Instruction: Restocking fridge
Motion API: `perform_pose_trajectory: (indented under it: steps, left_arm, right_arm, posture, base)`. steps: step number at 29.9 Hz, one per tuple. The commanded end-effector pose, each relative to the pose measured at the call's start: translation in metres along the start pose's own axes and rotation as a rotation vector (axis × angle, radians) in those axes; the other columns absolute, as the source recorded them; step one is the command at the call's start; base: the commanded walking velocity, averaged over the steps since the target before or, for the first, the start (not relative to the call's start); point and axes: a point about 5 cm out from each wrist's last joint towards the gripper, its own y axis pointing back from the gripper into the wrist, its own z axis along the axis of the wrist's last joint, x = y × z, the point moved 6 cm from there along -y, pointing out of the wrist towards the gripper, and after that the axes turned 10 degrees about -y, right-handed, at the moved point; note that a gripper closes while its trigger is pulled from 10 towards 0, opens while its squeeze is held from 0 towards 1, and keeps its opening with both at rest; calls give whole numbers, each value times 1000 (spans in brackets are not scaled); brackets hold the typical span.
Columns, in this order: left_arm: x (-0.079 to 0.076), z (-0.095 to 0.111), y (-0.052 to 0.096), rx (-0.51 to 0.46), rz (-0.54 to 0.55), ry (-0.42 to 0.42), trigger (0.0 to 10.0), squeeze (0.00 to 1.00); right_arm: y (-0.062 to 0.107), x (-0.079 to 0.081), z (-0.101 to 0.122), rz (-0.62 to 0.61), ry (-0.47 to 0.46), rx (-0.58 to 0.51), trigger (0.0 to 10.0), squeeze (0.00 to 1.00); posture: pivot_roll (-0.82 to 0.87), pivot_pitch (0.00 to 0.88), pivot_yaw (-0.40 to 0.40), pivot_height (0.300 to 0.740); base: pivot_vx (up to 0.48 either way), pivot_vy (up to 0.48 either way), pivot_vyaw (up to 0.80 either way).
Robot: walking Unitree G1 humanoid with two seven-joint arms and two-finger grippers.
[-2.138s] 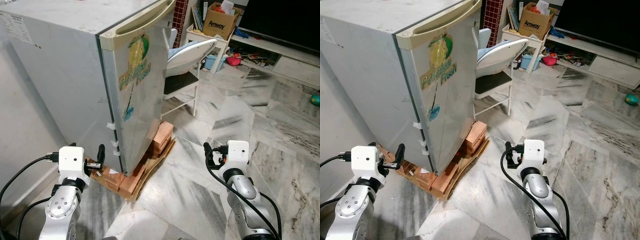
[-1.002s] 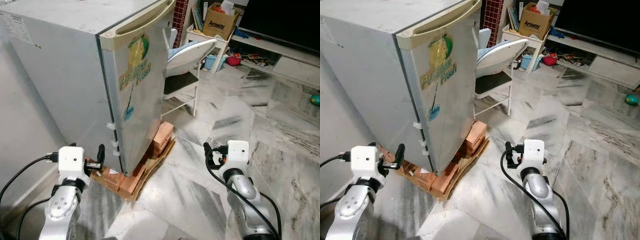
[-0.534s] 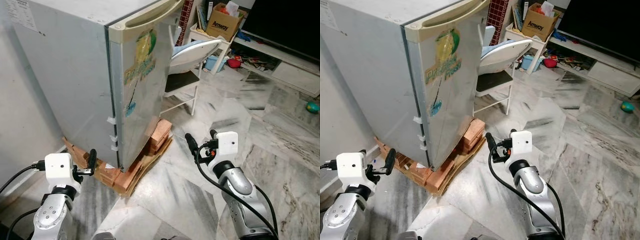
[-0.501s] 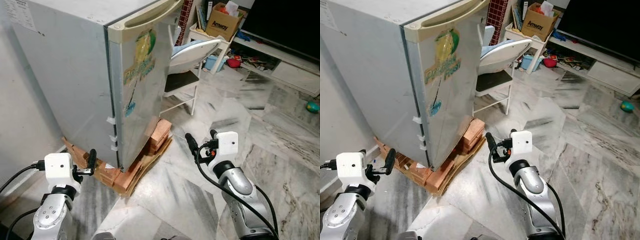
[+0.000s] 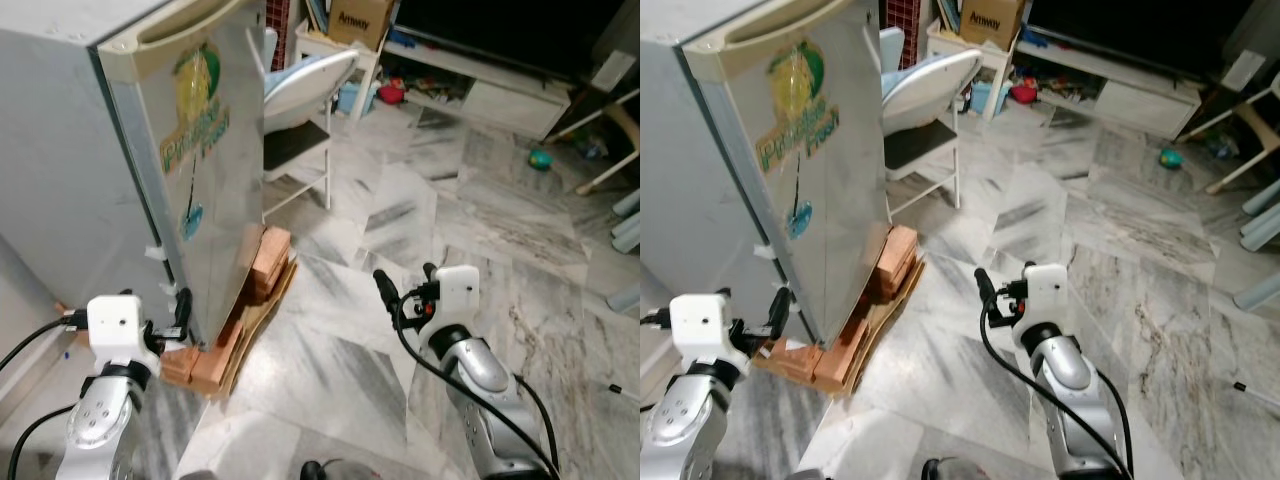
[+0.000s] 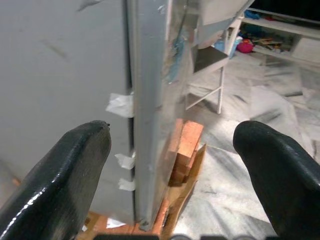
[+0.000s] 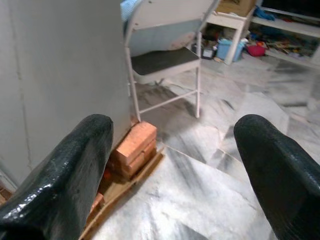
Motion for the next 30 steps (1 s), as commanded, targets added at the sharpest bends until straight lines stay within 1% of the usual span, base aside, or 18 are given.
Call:
perform_pose_trajectory:
  steps: [1, 4, 5, 6, 7, 8, 9, 12, 13, 16, 20, 25, 26, 30]
  left_arm:
    - [1, -1, 1, 1, -2, -7, 10000, 0]
    - [1, -1, -1, 2, -13, -25, 10000, 0]
    - [0, 2, -3, -2, -32, -42, 10000, 0]
    - [0, 3, -4, -3, -37, -46, 10000, 0]
    - [0, 4, -7, -5, -53, -59, 10000, 0]
    - [0, 4, -7, -5, -53, -59, 10000, 0]
    - [1, 6, -11, -7, -65, -65, 10000, 0]
    - [3, 9, -19, -12, -80, -75, 10000, 0]
    - [3, 9, -19, -12, -80, -75, 10000, 0]
    - [5, 9, -25, -12, -84, -71, 10000, 0]
    - [4, 8, -28, -16, -83, -60, 10000, 0]
    - [3, 8, -29, -21, -73, -50, 10000, 0]
    - [1, 8, -27, -22, -69, -33, 10000, 0]
    - [-2, 6, -24, -22, -69, -33, 10000, 0]
  right_arm:
    - [-1, -2, 5, -9, 11, -17, 10000, 0]
    - [-3, -2, 7, -15, 8, -41, 10000, 0]
    - [-4, -3, 11, -27, 19, -64, 10000, 0]
    - [-4, -3, 12, -31, 21, -70, 10000, 0]
    - [-4, -4, 13, -47, 20, -82, 10000, 0]
    - [-4, -4, 13, -47, 20, -82, 10000, 0]
    - [-3, -4, 13, -55, 40, -95, 10000, 0]
    - [-1, -4, 13, -70, 44, -110, 10000, 0]
    - [-1, -4, 13, -70, 44, -110, 10000, 0]
    - [2, -5, 11, -78, 56, -107, 10000, 0]
    - [4, -7, 10, -79, 60, -102, 10000, 0]
    - [1, -7, 15, -60, 72, -104, 10000, 0]
    - [-2, -7, 18, -51, 79, -107, 10000, 0]
    - [-6, -6, 21, -44, 81, -109, 10000, 0]
  posture:
    - [136, 52, -114, 740]
    - [138, 34, -73, 740]
    - [138, 29, -56, 740]
    - [138, 29, -56, 740]
    - [133, 20, -31, 740]
    - [133, 20, -31, 740]
    - [125, 13, -6, 740]
    - [112, 6, 12, 740]
    - [112, 6, 12, 740]
    - [93, 4, 15, 740]
    - [87, 9, -11, 740]
    - [90, 20, -31, 740]
    - [92, 22, -35, 740]
    - [97, 26, -43, 740]
  base:
    - [0, 0, 0]
    - [0, 0, 0]
    - [0, 0, 0]
    - [0, 0, 0]
    - [0, 0, 0]
    - [0, 0, 0]
    - [0, 0, 0]
    - [0, 0, 0]
    - [0, 0, 0]
    - [0, 0, 0]
    - [0, 0, 0]
    - [0, 0, -539]
    - [0, 292, -538]
    - [122, 420, -800]
